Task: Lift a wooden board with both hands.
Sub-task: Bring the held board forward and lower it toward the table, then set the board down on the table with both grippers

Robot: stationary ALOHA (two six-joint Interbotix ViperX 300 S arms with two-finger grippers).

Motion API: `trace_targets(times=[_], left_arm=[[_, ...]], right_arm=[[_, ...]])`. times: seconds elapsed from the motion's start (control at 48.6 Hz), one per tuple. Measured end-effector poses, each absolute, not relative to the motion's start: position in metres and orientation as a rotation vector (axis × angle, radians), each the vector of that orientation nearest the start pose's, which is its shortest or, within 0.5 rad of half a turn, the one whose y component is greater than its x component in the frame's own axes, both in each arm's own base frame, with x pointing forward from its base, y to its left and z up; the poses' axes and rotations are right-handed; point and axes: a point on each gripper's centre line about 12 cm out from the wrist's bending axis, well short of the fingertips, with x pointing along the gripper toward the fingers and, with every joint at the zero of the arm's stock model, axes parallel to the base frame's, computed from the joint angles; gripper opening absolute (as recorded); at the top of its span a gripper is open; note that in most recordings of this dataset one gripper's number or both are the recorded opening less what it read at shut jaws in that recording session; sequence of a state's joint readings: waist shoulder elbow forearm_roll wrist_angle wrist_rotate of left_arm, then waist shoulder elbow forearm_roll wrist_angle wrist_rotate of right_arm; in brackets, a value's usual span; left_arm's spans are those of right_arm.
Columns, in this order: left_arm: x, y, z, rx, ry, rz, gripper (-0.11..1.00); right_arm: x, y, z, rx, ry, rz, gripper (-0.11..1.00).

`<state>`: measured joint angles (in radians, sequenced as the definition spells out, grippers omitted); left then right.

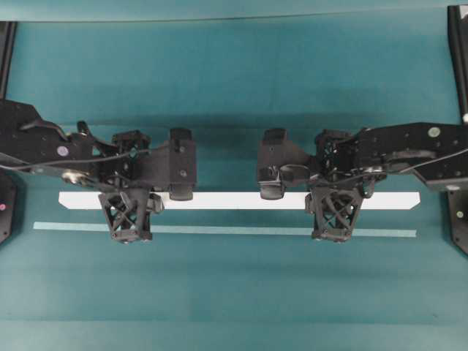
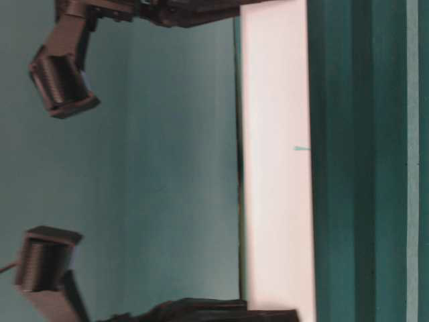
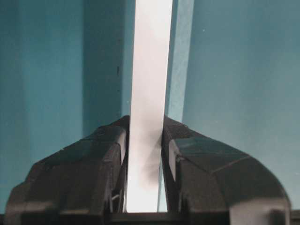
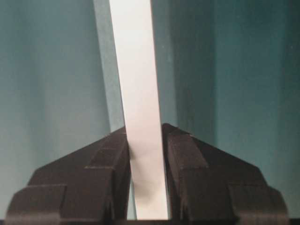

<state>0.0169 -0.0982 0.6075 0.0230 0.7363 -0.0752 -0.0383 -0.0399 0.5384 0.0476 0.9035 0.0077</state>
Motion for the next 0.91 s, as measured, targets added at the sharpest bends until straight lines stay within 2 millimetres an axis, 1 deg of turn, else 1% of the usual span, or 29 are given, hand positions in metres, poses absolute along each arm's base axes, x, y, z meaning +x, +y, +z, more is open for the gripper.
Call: trace_targets(times=[0.082, 0.267, 0.453, 0.7, 0.905], left_arm=[[0.329, 0.007, 0.164, -0.049, 1.252, 0.061, 0.18], [0.329, 0.006, 0.152, -0.048, 1.251, 0.059, 0.18], [0.322, 0.006, 0.139, -0.050, 1.274, 0.061, 0.18], [0.322, 0.005, 0.129, -0.051, 1.258, 0.060, 0.18], [0.323, 0.004, 0.122, -0.054, 1.270, 0.060, 0.18]], right_arm=[[0.332, -0.007, 0.162, 0.080, 1.402, -0.023, 0.21], [0.335, -0.004, 0.146, 0.072, 1.397, -0.017, 0.21], [0.339, 0.000, 0.136, 0.064, 1.372, -0.010, 0.21], [0.342, 0.004, 0.120, 0.057, 1.385, -0.003, 0.21], [0.343, 0.006, 0.112, 0.056, 1.393, 0.001, 0.21]])
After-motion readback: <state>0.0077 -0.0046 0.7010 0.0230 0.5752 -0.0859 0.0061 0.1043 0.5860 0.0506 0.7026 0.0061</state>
